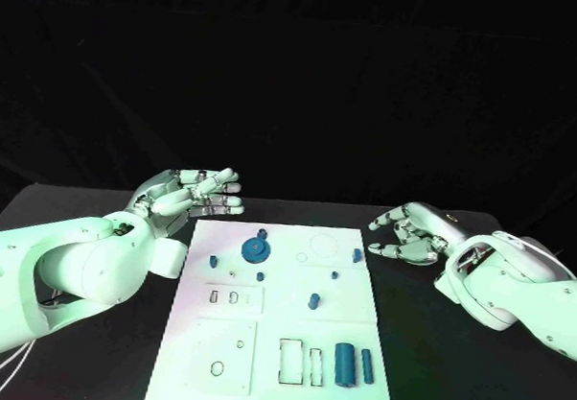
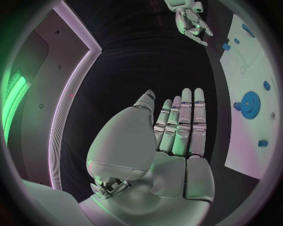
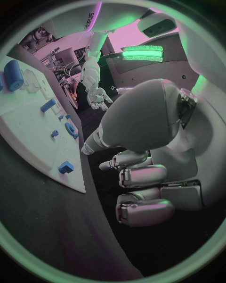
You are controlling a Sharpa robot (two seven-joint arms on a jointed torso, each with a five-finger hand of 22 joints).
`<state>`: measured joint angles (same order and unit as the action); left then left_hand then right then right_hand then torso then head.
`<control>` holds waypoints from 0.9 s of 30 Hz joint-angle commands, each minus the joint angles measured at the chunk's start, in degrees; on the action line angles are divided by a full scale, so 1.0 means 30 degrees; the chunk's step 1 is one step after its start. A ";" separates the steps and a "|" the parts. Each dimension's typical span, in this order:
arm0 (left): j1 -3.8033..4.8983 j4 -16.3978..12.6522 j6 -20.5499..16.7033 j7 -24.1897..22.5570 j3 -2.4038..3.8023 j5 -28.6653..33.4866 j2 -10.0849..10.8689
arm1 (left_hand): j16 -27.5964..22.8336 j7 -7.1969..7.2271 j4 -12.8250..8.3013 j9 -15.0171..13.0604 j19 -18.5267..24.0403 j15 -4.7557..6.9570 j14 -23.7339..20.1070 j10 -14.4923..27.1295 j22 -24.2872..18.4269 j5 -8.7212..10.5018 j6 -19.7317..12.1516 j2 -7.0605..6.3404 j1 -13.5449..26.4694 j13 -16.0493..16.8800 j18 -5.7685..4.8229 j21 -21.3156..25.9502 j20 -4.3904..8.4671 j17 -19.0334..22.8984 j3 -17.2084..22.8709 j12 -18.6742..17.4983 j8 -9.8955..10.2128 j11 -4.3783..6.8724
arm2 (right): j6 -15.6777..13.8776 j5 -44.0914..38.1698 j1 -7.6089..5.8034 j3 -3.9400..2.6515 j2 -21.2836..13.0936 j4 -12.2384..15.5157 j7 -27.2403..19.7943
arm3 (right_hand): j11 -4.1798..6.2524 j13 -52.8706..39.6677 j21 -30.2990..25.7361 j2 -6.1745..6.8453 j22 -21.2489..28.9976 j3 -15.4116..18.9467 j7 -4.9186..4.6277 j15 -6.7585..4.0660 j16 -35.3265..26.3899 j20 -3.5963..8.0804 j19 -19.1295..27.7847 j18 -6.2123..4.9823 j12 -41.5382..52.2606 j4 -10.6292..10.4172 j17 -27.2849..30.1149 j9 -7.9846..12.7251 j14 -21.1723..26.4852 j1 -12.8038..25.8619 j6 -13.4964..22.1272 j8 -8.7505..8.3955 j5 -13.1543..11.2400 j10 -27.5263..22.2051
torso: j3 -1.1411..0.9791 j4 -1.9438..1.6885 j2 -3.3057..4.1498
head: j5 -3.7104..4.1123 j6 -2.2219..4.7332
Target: Assemble the parts on the task board
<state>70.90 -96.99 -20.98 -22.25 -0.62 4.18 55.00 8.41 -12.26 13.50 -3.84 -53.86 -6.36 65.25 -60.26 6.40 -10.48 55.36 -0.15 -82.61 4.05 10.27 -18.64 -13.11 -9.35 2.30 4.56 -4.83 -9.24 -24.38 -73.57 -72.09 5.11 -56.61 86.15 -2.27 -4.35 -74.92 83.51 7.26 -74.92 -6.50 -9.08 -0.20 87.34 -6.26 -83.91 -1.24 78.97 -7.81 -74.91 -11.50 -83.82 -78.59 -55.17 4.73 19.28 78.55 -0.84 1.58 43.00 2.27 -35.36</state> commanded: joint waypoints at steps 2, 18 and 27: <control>0.0011 0.0016 0.0406 -0.0090 0.0006 0.0026 -0.0042 | -0.0122 -0.0081 -0.0016 0.0020 0.0048 -0.0105 -0.0059 0.0063 -0.0019 0.0075 -0.0060 0.0010 -0.0134 -0.0023 0.0086 0.0067 -0.0122 -0.0021 -0.0077 -0.0102 0.0117 -0.0092 | 0.0999 0.0422 0.0307 0.0002 0.0350 -0.0565 -0.0737 | -0.0009 -0.0774 -0.0069 0.0012 -0.2674 0.0022 -0.0043 0.0134 -0.0014 -0.0051 0.0072 -0.0331 -0.0070 0.0153 -0.3048 0.0037 -0.1560 -0.0232 0.0167 -0.0102 0.0130 -0.0055 | 0.0019 -0.0004 0.0017 | -0.0084 -0.0054; 0.0010 0.0024 0.0377 -0.0082 0.0004 0.0026 -0.0016 | -0.0147 -0.0093 -0.0046 0.0022 0.0051 -0.0110 -0.0063 0.0081 -0.0027 0.0074 -0.0079 0.0004 -0.0170 -0.0025 0.0087 0.0070 -0.0124 -0.0035 -0.0082 -0.0128 0.0140 -0.0100 | 0.1210 0.0487 0.0994 0.0004 0.1626 -0.2391 -0.0638 | -0.0027 -0.0911 0.0017 -0.0036 -0.2773 0.0032 -0.0060 0.0151 0.0051 -0.0063 -0.0020 -0.0300 0.0058 0.0133 -0.3192 0.0060 -0.1599 -0.0203 0.0176 -0.0129 0.0202 0.0084 | 0.0000 -0.0038 0.0047 | -0.0124 -0.0165; 0.0010 0.0026 0.0376 -0.0079 0.0006 0.0026 0.0007 | -0.0147 -0.0093 -0.0046 0.0022 0.0051 -0.0110 -0.0063 0.0081 -0.0027 0.0074 -0.0079 0.0004 -0.0170 -0.0025 0.0087 0.0070 -0.0124 -0.0035 -0.0082 -0.0128 0.0140 -0.0100 | 0.1238 0.0629 0.1099 0.0004 0.2231 -0.2973 -0.0601 | -0.0009 -0.1025 0.0097 -0.0332 -0.2880 -0.0054 -0.0033 0.0148 0.0099 -0.0074 -0.0126 -0.0271 0.0185 0.0109 -0.3299 0.0066 -0.1632 -0.0210 -0.0082 -0.0051 -0.0121 0.0226 | -0.0014 -0.0056 0.0048 | -0.0238 -0.0225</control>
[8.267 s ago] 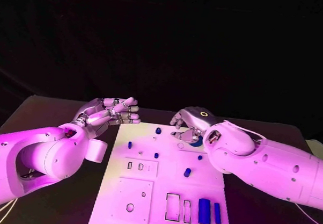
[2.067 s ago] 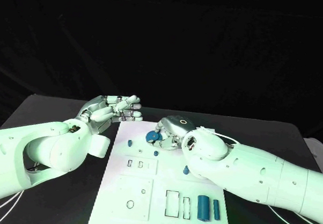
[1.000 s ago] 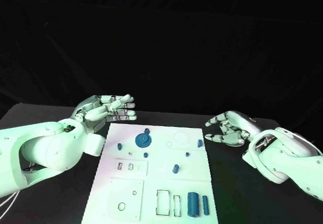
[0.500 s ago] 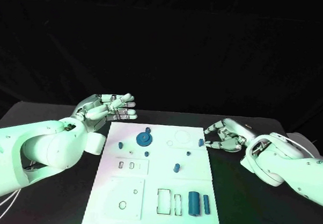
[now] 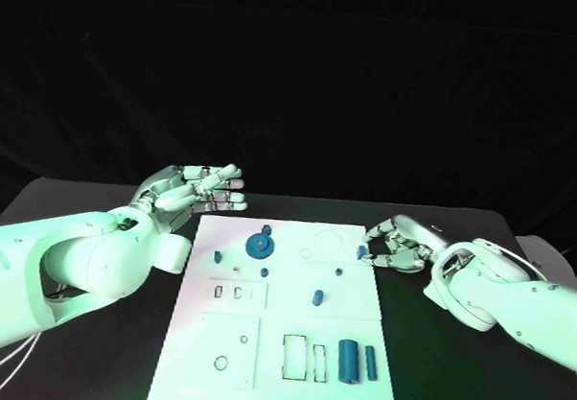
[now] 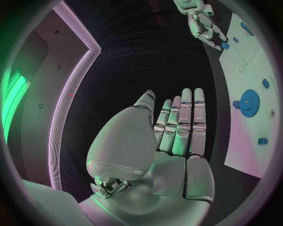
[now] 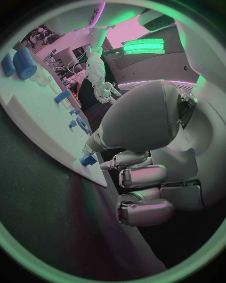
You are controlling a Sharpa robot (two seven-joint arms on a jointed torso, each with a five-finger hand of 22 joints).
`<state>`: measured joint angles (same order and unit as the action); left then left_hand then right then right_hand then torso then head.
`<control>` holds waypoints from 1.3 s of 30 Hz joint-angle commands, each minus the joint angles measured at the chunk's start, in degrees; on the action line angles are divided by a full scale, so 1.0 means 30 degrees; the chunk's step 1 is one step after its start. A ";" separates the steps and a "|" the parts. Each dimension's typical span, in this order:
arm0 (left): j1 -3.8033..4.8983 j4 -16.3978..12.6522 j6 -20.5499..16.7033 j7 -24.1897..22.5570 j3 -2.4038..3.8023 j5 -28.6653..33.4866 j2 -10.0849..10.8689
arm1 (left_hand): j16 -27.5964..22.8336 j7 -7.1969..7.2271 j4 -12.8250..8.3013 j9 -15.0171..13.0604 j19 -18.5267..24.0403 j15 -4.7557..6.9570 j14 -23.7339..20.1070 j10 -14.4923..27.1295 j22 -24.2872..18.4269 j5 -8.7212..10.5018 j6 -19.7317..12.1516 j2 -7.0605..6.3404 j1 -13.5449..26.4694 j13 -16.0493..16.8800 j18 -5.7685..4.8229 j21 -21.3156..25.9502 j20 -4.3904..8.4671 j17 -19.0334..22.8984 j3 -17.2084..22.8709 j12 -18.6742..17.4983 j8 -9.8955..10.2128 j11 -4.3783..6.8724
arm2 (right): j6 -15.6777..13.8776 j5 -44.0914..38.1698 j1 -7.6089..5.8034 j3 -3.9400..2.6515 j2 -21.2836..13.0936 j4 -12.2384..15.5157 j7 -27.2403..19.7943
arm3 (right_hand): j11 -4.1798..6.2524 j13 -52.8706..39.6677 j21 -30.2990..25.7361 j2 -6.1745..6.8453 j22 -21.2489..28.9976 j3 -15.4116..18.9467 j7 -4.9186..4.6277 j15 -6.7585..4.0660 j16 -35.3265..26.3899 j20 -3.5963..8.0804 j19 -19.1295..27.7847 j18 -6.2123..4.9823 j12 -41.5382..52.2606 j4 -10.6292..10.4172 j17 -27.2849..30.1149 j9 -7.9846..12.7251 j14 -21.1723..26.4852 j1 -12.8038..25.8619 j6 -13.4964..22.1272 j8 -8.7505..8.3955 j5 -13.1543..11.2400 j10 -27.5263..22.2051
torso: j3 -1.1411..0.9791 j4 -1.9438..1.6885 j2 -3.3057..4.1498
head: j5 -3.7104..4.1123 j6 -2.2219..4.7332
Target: Assemble the parts on the task board
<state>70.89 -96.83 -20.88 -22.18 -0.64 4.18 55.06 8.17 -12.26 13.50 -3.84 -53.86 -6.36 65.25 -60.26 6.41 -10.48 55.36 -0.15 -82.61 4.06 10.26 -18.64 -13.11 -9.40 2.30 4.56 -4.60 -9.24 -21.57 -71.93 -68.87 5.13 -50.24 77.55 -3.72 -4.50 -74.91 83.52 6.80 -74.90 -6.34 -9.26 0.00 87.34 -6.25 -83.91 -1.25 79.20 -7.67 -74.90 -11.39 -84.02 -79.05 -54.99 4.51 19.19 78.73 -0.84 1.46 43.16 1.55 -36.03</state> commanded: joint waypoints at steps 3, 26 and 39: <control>0.0016 -0.0029 0.0336 -0.0100 0.0012 0.0026 -0.0005 | -0.0068 -0.0094 -0.0047 0.0021 0.0050 -0.0110 -0.0063 0.0081 -0.0031 0.0074 -0.0080 0.0004 -0.0170 -0.0025 0.0087 0.0070 -0.0124 -0.0018 -0.0082 -0.0128 0.0064 -0.0100 | 0.0307 0.0093 0.0033 -0.0003 0.0219 -0.0203 -0.0089 | 0.0067 -0.1094 0.0131 -0.0280 -0.2929 -0.0156 0.0057 0.0066 0.0111 -0.0068 -0.0167 -0.0258 0.0174 0.0079 -0.3329 0.0019 -0.1572 -0.0094 -0.0303 0.0089 -0.0145 0.0238 | -0.0013 -0.0001 0.0005 | -0.0034 -0.0009; 0.0017 -0.0043 0.0327 -0.0066 0.0012 0.0026 0.0048 | -0.0068 -0.0094 -0.0047 0.0021 0.0050 -0.0110 -0.0063 0.0081 -0.0031 0.0074 -0.0080 0.0004 -0.0170 -0.0025 0.0087 0.0070 -0.0124 -0.0018 -0.0082 -0.0128 0.0064 -0.0100 | 0.0727 0.0233 0.0163 -0.0003 0.0715 -0.0686 0.0013 | 0.0220 -0.1455 0.0329 -0.0605 -0.3167 -0.0408 0.0233 -0.0054 0.0222 0.0024 -0.0381 -0.0190 0.0523 0.0222 -0.3571 -0.0001 -0.1637 -0.0259 -0.0966 0.0363 -0.0492 0.0611 | -0.0027 0.0015 0.0005 | -0.0187 -0.0155; 0.0017 -0.0040 0.0320 -0.0054 0.0012 0.0026 0.0055 | -0.0100 -0.0109 -0.0075 0.0021 0.0052 -0.0118 -0.0070 0.0099 -0.0040 0.0072 -0.0094 0.0013 -0.0206 -0.0026 0.0088 0.0072 -0.0127 -0.0034 -0.0084 -0.0154 0.0086 -0.0112 | 0.0720 0.0203 0.0175 -0.0003 0.0748 -0.0715 0.0033 | 0.0483 -0.1669 0.0447 -0.0941 -0.3314 -0.0655 0.0557 -0.0252 0.0261 0.0174 -0.0507 -0.0151 0.0726 0.0311 -0.3657 -0.0088 -0.1660 -0.0314 -0.1791 0.0770 -0.0733 0.0848 | -0.0044 0.0003 -0.0003 | -0.0188 -0.0181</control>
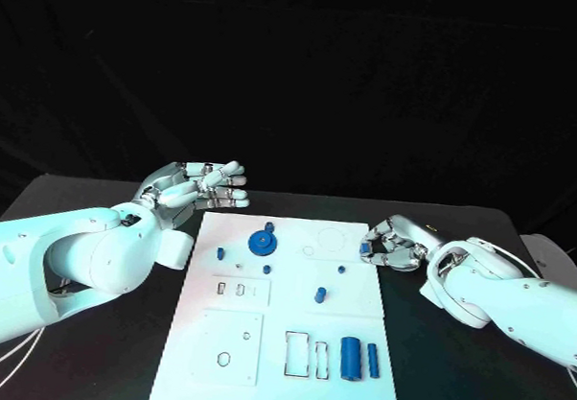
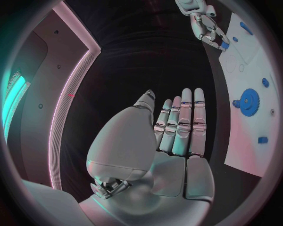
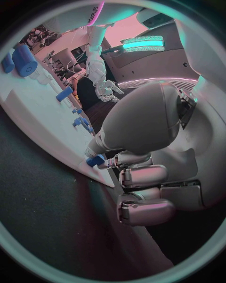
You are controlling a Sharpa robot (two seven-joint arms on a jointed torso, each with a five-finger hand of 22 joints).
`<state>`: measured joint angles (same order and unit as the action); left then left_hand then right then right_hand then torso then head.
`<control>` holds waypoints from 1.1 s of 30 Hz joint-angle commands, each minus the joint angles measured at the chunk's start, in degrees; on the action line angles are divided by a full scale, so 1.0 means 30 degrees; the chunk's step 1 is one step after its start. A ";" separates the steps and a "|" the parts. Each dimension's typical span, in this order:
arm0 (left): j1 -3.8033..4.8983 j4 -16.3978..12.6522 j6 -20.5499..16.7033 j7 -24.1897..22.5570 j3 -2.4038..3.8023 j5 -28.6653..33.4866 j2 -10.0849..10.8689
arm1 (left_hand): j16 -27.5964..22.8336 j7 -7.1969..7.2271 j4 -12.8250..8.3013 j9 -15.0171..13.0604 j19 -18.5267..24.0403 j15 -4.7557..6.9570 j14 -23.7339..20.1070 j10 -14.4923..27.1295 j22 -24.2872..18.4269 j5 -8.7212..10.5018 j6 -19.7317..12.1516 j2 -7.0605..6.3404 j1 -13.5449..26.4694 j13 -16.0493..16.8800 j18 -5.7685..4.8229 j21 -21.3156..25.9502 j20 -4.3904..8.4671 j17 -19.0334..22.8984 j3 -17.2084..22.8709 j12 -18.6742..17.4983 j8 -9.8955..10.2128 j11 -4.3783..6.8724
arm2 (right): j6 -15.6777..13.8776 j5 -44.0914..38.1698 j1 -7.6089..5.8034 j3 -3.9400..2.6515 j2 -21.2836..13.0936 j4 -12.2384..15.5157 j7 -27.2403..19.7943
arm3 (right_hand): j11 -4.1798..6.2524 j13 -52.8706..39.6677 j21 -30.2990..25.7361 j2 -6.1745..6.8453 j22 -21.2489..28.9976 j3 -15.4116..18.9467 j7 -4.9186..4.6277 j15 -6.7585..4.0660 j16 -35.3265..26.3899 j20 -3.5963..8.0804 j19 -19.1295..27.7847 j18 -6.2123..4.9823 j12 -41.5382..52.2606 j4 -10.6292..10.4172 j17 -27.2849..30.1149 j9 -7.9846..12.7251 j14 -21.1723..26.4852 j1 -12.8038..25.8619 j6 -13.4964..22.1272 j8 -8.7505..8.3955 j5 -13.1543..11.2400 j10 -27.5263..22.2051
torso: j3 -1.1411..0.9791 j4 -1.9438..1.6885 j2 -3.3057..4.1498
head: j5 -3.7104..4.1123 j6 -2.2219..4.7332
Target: Assemble the parts on the task board
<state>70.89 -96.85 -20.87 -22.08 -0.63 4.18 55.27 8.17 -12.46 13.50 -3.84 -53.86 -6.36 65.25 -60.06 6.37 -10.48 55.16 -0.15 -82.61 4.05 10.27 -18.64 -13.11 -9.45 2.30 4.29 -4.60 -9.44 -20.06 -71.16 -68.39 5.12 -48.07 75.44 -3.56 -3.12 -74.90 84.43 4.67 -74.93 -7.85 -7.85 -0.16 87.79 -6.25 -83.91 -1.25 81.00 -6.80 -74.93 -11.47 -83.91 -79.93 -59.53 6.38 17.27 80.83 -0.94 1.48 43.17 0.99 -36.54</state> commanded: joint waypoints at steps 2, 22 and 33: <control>0.0016 -0.0034 0.0318 -0.0085 0.0011 0.0026 -0.0010 | -0.0102 -0.0041 -0.0075 0.0021 0.0052 -0.0118 -0.0070 0.0030 -0.0027 0.0072 -0.0025 0.0013 -0.0206 -0.0025 0.0087 0.0072 -0.0127 -0.0017 -0.0084 -0.0065 0.0087 -0.0044 | 0.0076 -0.0052 0.0015 0.0000 0.0027 -0.0008 -0.0087 | 0.0175 -0.1758 0.0207 -0.0388 -0.3377 -0.0247 0.0268 -0.0318 0.0128 0.0263 -0.0568 -0.0131 0.0205 0.0051 -0.3685 -0.0149 -0.1707 -0.0041 -0.0686 0.0399 -0.0131 0.0242 | -0.0009 -0.0001 -0.0003 | 0.0007 -0.0022; 0.0015 0.0057 0.0335 -0.0059 0.0011 0.0026 0.0031 | -0.0117 -0.0055 -0.0082 0.0022 0.0053 -0.0123 -0.0072 0.0041 -0.0032 0.0073 -0.0037 0.0016 -0.0212 -0.0026 0.0087 0.0073 -0.0129 -0.0025 -0.0090 -0.0078 0.0100 -0.0054 | -0.2243 -0.0558 -0.0057 -0.0046 -0.0394 0.2312 0.1131 | 0.0808 -0.2545 0.0874 -0.1111 -0.4074 -0.0941 0.0954 -0.0907 0.0272 0.0854 -0.1176 0.0092 0.0860 0.0291 -0.4003 -0.0590 -0.1793 -0.0005 -0.1510 0.1314 -0.0860 0.1059 | -0.0006 0.0025 -0.0054 | -0.0187 -0.0162; 0.0013 0.0363 0.0361 -0.0045 0.0004 0.0028 -0.0116 | -0.0131 -0.0063 -0.0086 0.0022 0.0054 -0.0128 -0.0073 0.0052 -0.0037 0.0073 -0.0047 0.0020 -0.0214 -0.0026 0.0087 0.0074 -0.0130 -0.0034 -0.0096 -0.0091 0.0112 -0.0061 | -0.2464 -0.3216 -0.0372 -0.0052 0.0605 0.5598 0.3918 | 0.0768 -0.2569 0.0961 -0.1114 -0.4170 -0.0941 0.0900 -0.0890 0.0280 0.0883 -0.1256 0.0123 0.0855 -0.0001 -0.4022 -0.0641 -0.1799 0.0597 -0.1280 0.1349 -0.0599 0.1085 | 0.0010 -0.0039 -0.0205 | -0.0764 -0.0432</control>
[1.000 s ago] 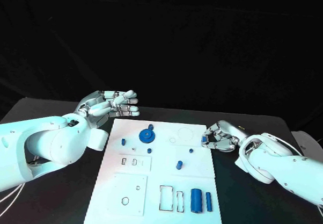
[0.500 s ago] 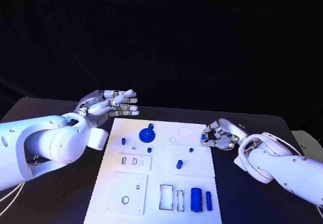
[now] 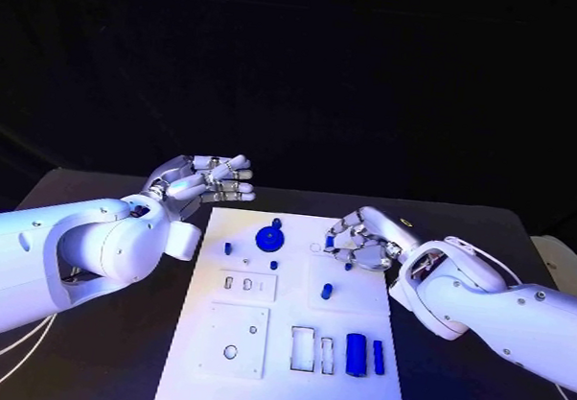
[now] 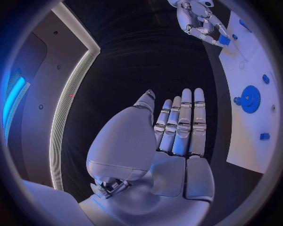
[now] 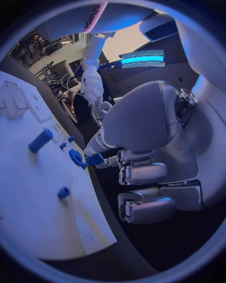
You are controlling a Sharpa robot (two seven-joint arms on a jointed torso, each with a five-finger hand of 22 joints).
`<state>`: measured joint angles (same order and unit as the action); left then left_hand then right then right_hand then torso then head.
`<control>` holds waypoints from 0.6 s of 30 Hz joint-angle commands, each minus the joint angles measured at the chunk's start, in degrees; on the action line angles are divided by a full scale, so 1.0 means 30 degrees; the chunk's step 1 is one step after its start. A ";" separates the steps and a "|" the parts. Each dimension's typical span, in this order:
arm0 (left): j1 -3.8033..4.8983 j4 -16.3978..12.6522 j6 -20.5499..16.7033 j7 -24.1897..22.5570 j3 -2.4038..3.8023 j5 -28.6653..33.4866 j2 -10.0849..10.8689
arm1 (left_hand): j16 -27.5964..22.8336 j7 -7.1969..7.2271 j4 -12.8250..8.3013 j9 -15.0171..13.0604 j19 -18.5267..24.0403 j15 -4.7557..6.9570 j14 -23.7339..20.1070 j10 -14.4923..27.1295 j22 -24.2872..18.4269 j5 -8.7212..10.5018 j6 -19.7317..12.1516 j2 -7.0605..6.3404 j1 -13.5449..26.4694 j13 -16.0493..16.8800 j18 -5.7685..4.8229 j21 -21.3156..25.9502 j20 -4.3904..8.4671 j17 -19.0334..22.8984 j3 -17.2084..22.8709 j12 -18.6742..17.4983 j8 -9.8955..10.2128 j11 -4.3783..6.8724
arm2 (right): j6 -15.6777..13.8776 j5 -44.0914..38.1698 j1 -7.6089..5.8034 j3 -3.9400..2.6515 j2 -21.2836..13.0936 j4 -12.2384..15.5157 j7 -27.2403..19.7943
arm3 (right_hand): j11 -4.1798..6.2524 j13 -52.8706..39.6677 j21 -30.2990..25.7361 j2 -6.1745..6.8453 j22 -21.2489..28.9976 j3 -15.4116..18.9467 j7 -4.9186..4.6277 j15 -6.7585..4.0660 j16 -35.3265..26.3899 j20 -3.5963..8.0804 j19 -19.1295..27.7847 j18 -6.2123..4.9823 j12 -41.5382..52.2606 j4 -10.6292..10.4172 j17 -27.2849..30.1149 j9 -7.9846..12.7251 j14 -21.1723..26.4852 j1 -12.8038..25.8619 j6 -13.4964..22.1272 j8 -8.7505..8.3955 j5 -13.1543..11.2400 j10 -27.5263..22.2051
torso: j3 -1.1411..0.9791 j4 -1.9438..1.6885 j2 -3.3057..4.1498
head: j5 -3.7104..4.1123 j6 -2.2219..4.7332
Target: Assemble the parts on the task board
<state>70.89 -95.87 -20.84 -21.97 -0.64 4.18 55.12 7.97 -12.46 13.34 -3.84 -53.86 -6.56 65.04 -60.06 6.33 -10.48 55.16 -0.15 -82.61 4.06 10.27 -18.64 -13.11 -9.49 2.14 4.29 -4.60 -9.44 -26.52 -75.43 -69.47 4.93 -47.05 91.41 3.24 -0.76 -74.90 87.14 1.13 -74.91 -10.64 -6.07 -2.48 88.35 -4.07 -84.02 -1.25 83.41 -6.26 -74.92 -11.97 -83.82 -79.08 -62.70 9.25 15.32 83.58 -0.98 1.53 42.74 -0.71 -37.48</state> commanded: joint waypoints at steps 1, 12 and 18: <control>0.0013 0.0066 0.0348 -0.0076 0.0002 0.0028 -0.0081 | -0.0063 -0.0064 -0.0032 0.0023 0.0054 -0.0060 -0.0005 0.0053 -0.0024 0.0073 -0.0048 0.0020 -0.0214 -0.0027 0.0088 0.0075 -0.0130 -0.0020 -0.0043 -0.0091 0.0112 -0.0061 | -0.0299 -0.2014 -0.0019 0.0023 0.0519 0.0378 0.1861 | -0.0017 -0.2570 0.0057 0.0065 -0.4177 -0.0012 0.0309 -0.0117 0.0096 0.0156 -0.1219 0.0122 0.0051 -0.0182 -0.4028 -0.0474 -0.1827 0.0316 -0.0224 0.0395 0.0051 0.0168 | 0.0022 -0.0070 -0.0059 | -0.0218 -0.0130; 0.0013 0.0204 0.0369 -0.0046 -0.0031 0.0028 -0.0286 | -0.0063 -0.0064 -0.0032 0.0023 0.0054 -0.0060 -0.0005 0.0053 -0.0024 0.0073 -0.0048 0.0020 -0.0214 -0.0027 0.0088 0.0075 -0.0130 -0.0020 -0.0043 -0.0091 0.0112 -0.0061 | 0.0231 -0.4089 0.0264 0.0341 0.3459 0.0045 0.3163 | -0.0015 -0.2599 0.0023 0.0056 -0.4145 -0.0027 0.0317 -0.0115 0.0089 0.0156 -0.1190 0.0111 0.0075 -0.0188 -0.4014 -0.0480 -0.1824 0.0331 -0.0218 0.0404 0.0055 0.0191 | 0.0032 -0.0075 -0.0019 | -0.0613 -0.0306; 0.0014 0.0188 0.0372 -0.0037 -0.0033 0.0028 -0.0318 | -0.0063 -0.0064 -0.0032 0.0023 0.0054 -0.0060 -0.0005 0.0053 -0.0024 0.0073 -0.0048 0.0020 -0.0214 -0.0027 0.0088 0.0075 -0.0130 -0.0020 -0.0043 -0.0091 0.0112 -0.0061 | 0.0872 -0.4807 0.0658 0.0519 0.4424 -0.0505 0.3714 | -0.0023 -0.2577 -0.0035 0.0099 -0.4092 -0.0020 0.0298 -0.0113 0.0076 0.0156 -0.1140 0.0092 0.0053 -0.0192 -0.3985 -0.0477 -0.1818 0.0373 -0.0160 0.0389 0.0034 0.0172 | 0.0034 -0.0067 -0.0023 | -0.0708 -0.0397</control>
<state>70.88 -95.19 -20.80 -21.86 -0.76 4.18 54.29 7.97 -12.46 13.34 -3.84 -53.86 -6.56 65.04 -60.06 6.34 -10.48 55.16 -0.15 -82.61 4.05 10.26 -18.64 -13.11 -9.49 2.15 4.29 -4.60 -9.44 -26.09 -86.13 -67.72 6.45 -34.12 90.24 11.73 -0.77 -74.94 87.13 1.46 -74.90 -10.68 -6.07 -2.48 88.34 -4.08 -84.02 -1.25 83.41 -6.67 -74.91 -11.97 -83.82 -78.32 -62.67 9.25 15.32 83.58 -0.87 1.31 42.65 -2.72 -38.59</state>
